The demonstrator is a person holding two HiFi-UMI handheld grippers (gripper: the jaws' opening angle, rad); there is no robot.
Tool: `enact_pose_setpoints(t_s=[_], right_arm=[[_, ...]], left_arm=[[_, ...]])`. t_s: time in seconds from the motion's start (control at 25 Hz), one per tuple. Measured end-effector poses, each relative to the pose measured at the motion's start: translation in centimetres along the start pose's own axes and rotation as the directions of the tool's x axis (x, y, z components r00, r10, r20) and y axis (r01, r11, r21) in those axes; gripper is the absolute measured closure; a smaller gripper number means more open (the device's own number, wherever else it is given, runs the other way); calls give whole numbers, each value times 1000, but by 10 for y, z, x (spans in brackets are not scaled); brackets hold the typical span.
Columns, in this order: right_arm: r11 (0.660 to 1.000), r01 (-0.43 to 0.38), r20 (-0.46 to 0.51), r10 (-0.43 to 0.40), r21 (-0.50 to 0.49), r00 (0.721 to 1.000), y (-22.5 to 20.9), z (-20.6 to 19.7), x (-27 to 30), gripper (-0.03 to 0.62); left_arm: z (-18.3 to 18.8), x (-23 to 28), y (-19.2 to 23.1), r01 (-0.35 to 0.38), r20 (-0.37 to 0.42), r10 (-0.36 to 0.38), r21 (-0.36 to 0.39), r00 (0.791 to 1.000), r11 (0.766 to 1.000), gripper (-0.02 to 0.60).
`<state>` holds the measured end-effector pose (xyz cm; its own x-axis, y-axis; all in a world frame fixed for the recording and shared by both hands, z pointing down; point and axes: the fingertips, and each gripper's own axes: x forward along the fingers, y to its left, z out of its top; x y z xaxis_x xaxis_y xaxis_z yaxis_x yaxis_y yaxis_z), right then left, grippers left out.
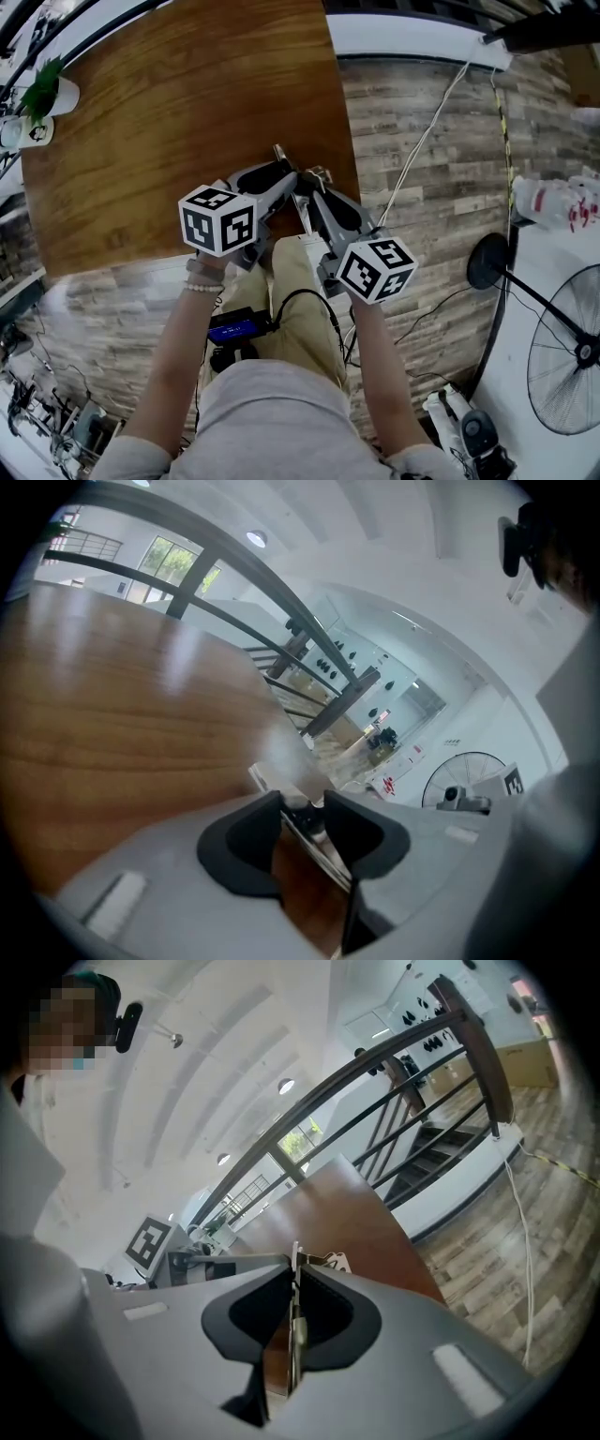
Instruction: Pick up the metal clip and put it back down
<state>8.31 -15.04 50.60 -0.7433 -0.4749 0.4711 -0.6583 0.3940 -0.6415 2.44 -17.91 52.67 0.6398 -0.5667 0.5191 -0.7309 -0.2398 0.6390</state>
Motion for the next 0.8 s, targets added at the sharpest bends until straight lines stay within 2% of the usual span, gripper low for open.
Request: enact_pose_setpoints(t_s=[0.32,0.8], right_arm=[[1000,24,-14,-24,17,1000,-4,-2,13,540],[995,94,-45,-95,-41,994,-14,-6,24,519]], left_arm=[[3,0,4,-2,6,2,-7,1000,1000,437],[12,-12,13,-7,74,9,-25,997,1000,439]])
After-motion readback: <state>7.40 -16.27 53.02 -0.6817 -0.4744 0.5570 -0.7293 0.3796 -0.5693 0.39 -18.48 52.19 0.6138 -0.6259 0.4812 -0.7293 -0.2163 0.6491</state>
